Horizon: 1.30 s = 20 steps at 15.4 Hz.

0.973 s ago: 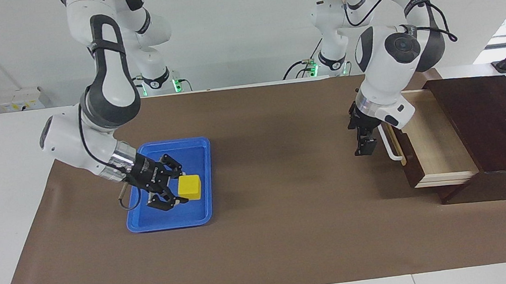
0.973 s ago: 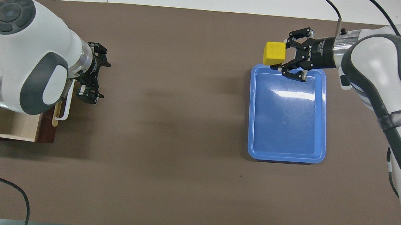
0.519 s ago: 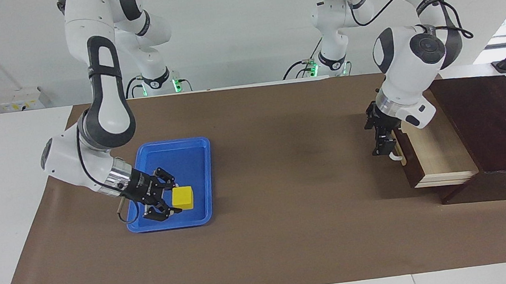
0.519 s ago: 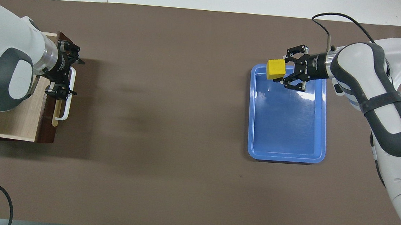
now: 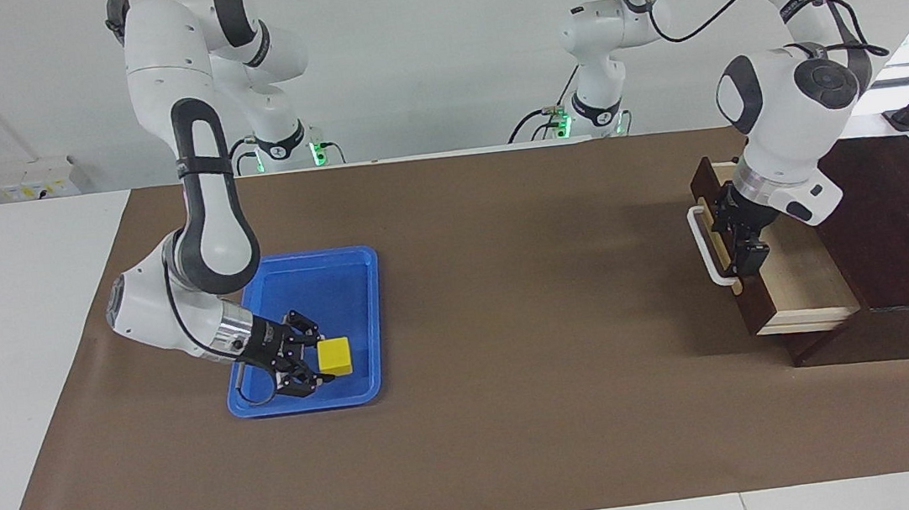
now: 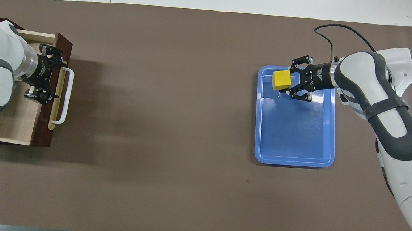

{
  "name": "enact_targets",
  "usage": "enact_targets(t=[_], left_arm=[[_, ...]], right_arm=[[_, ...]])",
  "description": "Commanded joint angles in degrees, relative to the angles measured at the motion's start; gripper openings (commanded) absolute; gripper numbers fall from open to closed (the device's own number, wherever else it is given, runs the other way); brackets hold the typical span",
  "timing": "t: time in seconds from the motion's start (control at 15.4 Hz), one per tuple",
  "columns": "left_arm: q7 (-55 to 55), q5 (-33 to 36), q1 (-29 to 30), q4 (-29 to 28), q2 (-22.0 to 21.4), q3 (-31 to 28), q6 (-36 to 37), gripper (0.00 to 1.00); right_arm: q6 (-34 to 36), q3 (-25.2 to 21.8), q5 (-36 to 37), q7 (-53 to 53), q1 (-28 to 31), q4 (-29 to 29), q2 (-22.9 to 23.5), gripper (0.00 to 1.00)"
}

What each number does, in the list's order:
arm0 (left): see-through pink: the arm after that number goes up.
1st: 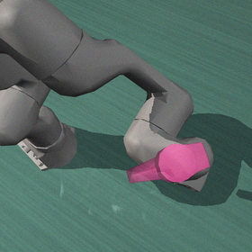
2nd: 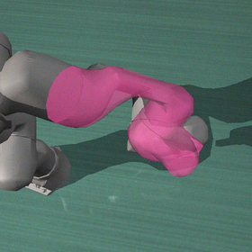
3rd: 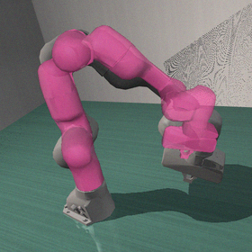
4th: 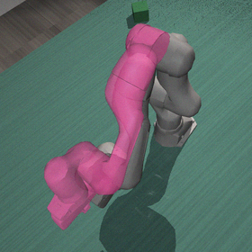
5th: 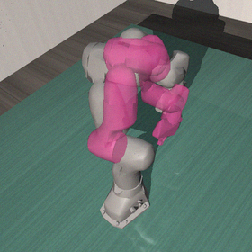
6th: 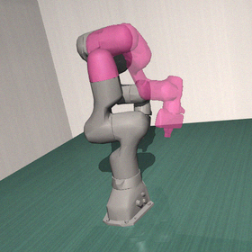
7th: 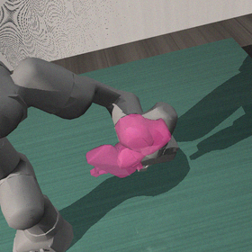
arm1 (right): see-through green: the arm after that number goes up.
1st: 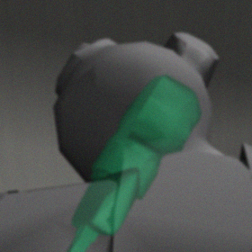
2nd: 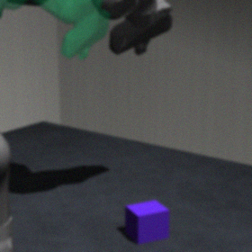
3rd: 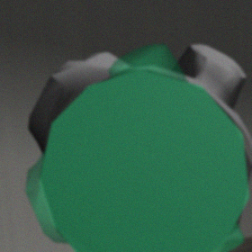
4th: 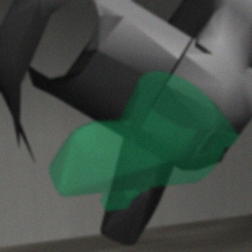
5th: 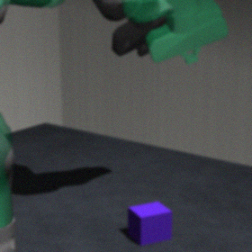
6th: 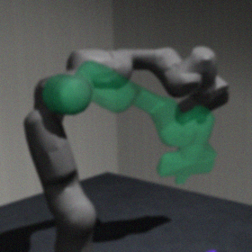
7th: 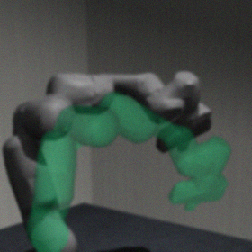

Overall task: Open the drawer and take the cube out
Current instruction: 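Lower the cube into the blue tray and open the right gripper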

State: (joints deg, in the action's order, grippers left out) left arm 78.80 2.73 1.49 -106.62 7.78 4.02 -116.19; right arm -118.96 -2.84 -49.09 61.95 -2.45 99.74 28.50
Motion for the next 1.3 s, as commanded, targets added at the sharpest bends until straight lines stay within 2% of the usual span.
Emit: enact_targets(t=[0.0,0.26,0.45,0.58,0.78,1.23], left_arm=[[-5.57,1.76,4.21,-2.19,-1.63,0.28,-2.63,1.0],[-10.5,1.84,7.47,-1.84,-1.37,0.28,-3.42,1.0],[-12.09,4.03,9.67,-1.58,-1.28,0.28,-3.69,1.0],[-13.84,4.48,10.99,-1.49,-1.28,0.28,-3.69,1.0],[-15.08,4.48,12.31,-1.58,-1.28,0.28,-4.3,1.0],[-12.79,4.48,8.28,-1.58,-1.63,0.81,-1.76,1.0]], right_arm=[[0.49,0.64,0.75,-1.92,1.22,5.8,-4.67,0.0],[-0.65,0.64,0.48,-6.83,2.19,15.46,-11.43,0.0],[-1.27,0.64,0.22,-12.8,4.73,20.13,-13.11,0.0],[-4.24,0.64,-2.31,-15.97,5.44,23.3,-13.73,0.0],[-9.17,0.73,-6.71,-16.6,3.87,24.8,-13.38,0.0],[-10.94,0.64,-7.87,-17.83,1.49,26.73,-13.56,0.0]])
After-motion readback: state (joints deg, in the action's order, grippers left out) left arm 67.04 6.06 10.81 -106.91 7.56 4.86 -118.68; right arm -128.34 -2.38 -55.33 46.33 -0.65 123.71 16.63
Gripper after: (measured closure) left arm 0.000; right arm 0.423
